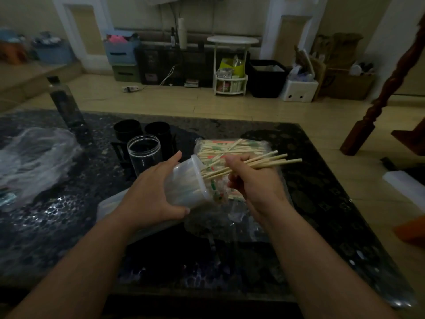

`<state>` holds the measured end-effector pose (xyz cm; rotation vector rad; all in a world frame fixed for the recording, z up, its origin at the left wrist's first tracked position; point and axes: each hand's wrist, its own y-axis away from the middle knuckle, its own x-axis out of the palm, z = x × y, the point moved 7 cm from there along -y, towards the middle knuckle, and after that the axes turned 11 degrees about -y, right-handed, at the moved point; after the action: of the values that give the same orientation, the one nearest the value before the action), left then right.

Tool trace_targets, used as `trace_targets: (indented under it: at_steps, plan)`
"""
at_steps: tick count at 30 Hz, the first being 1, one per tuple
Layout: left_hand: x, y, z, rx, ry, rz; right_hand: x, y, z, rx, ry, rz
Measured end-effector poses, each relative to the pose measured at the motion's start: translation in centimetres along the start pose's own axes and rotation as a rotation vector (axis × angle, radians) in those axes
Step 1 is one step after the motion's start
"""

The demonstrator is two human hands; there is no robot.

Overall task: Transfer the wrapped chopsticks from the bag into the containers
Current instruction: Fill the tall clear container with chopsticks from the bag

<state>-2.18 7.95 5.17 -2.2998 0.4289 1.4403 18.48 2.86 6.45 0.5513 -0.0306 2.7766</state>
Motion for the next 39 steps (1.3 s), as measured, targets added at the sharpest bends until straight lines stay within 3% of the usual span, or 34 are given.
trace_targets:
  at_steps: [5, 10, 13, 18, 23, 28, 30, 33, 35, 37, 39]
  plan:
    - [0.0, 0.0, 0.0, -0.006, 0.011, -0.007, -0.8, 0.2, 0.4, -0.085, 0.019, -0.147]
    - [0.2, 0.1, -0.2, 0.005, 0.007, 0.010, -0.2, 0.0, -0.9, 0.098, -0.028, -0.055]
    - [0.2, 0.1, -0.2, 0.014, -0.001, 0.007, -0.2, -0.1, -1.2, 0.087, -0.112, -0.078]
    - [0.5, 0.0, -0.4, 0.026, -0.009, 0.015, 1.6, 0.6, -2.7, 0.217, -0.015, 0.101]
    - [0.5, -0.1, -0.2, 0.018, -0.012, 0.015, 0.3, 0.1, -1.8, 0.158, -0.282, -0.085]
    - [0.6, -0.1, -0.3, 0.028, -0.020, 0.025, 0.7, 0.4, -2.2, 0.134, 0.014, -0.020]
    - [0.6, -0.1, -0.5, 0.030, -0.025, 0.030, 0.4, 0.3, -2.2, 0.119, -0.064, -0.072]
    - [0.4, 0.0, -0.5, 0.039, -0.013, 0.014, -1.5, -0.3, -1.8, 0.018, -0.307, -0.279]
    - [0.3, 0.0, -0.5, 0.040, -0.007, 0.008, -2.0, -0.3, -1.4, -0.051, -0.218, -0.313]
    - [0.3, 0.0, -0.6, 0.031, -0.008, 0.010, -1.0, 0.0, -1.4, -0.036, -0.004, -0.188]
    - [0.3, 0.0, -0.7, 0.025, -0.008, 0.013, -0.5, 0.2, -2.1, 0.043, 0.042, -0.109]
